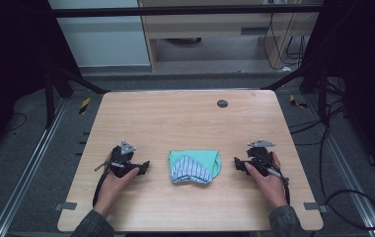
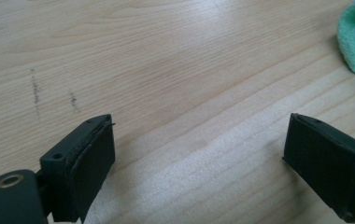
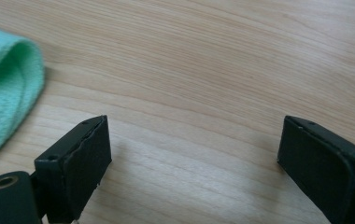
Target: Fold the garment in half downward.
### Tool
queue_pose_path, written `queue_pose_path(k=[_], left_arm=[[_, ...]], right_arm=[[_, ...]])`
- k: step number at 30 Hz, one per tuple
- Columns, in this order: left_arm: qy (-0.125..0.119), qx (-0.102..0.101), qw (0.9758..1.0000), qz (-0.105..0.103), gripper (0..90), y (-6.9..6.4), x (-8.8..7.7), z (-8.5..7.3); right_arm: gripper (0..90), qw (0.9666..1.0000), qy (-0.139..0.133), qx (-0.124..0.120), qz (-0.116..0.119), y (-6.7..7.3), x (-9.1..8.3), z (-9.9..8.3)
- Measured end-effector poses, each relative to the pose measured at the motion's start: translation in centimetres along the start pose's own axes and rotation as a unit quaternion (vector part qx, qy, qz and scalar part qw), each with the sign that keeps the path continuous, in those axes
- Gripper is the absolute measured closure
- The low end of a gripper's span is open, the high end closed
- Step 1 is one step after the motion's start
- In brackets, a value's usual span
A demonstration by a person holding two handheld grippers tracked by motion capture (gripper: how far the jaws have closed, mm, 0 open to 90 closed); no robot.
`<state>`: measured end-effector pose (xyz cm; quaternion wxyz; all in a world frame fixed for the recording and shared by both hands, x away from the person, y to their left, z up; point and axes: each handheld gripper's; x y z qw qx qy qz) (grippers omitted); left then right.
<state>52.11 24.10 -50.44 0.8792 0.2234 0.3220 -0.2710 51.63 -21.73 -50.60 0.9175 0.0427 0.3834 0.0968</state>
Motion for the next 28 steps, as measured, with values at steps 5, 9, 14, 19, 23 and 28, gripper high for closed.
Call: queue_pose_path(k=[5, 9, 14, 19, 23, 28], left_arm=[[-0.006, -0.007, 0.9999, -0.004, 8.3, -0.02, 0.46, 0.06], [-0.006, -0.007, 0.9999, -0.005, 7.9, -0.04, 0.57, 0.16], [-0.001, -0.015, 0.9999, -0.007, 5.7, 0.08, 0.63, 0.13], [0.002, -0.016, 0.9998, -0.007, 4.5, 0.11, 0.66, 0.13], [0.006, -0.023, 0.9997, -0.001, 1.8, 0.08, 0.7, 0.14], [0.011, -0.029, 0.9995, 0.004, 0.3, 0.05, 0.7, 0.13]], right_arm=[[8.5, 0.9999, -0.001, 0.01, -0.009, -0.65, 0.03, -0.18], [6.8, 0.9999, -0.004, 0.012, -0.009, -0.67, 0.07, -0.29], [3.8, 0.9998, -0.011, 0.012, -0.008, -0.4, 0.33, -0.43], [3.5, 0.9997, -0.012, 0.015, -0.012, -0.12, 0.33, -0.51], [1.9, 0.9995, -0.009, 0.026, -0.018, 0.12, 0.34, -0.55], [1.5, 0.9994, -0.008, 0.027, -0.018, 0.12, 0.34, -0.55]])
Point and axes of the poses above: each handheld gripper's, and its own axes: x roughly forward along the jaws, z roughly out of its top, y roughly to its left, and after that the axes turned 13 degrees about x, right-handed
